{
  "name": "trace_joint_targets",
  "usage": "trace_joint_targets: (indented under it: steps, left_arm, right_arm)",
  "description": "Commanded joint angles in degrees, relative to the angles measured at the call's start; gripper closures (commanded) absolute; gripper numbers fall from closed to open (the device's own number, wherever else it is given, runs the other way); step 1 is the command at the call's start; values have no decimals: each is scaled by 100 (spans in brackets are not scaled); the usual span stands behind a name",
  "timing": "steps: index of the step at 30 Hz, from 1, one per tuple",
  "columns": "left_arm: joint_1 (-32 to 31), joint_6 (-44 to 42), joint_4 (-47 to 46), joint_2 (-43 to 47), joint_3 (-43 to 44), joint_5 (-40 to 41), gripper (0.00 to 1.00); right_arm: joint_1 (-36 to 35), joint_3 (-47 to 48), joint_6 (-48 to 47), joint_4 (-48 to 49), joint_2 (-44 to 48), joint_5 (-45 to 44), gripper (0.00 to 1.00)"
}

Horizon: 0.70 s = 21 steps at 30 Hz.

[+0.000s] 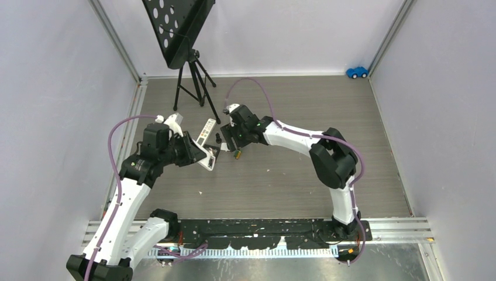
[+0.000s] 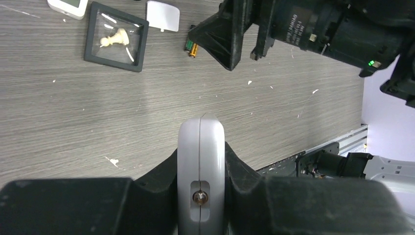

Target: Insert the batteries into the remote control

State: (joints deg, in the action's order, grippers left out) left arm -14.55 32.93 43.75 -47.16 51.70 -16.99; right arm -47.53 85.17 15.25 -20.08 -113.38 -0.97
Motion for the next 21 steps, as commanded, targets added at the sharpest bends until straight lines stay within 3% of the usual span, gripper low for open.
trace_joint_targets:
  steps: [1, 7, 21]
  left_arm:
    - [13, -177, 59, 51, 317, 154, 100]
    - [13, -219, 167, 51, 567, 186, 100]
    - [9, -288, 255, -11, 648, 203, 100]
  right_arm:
    - [-2, 614, -1565, -273, -416, 264, 24]
    - [2, 1078, -2295, -394, -885, 812, 24]
    - [-59, 1822, -3013, -588, -1732, 915, 27]
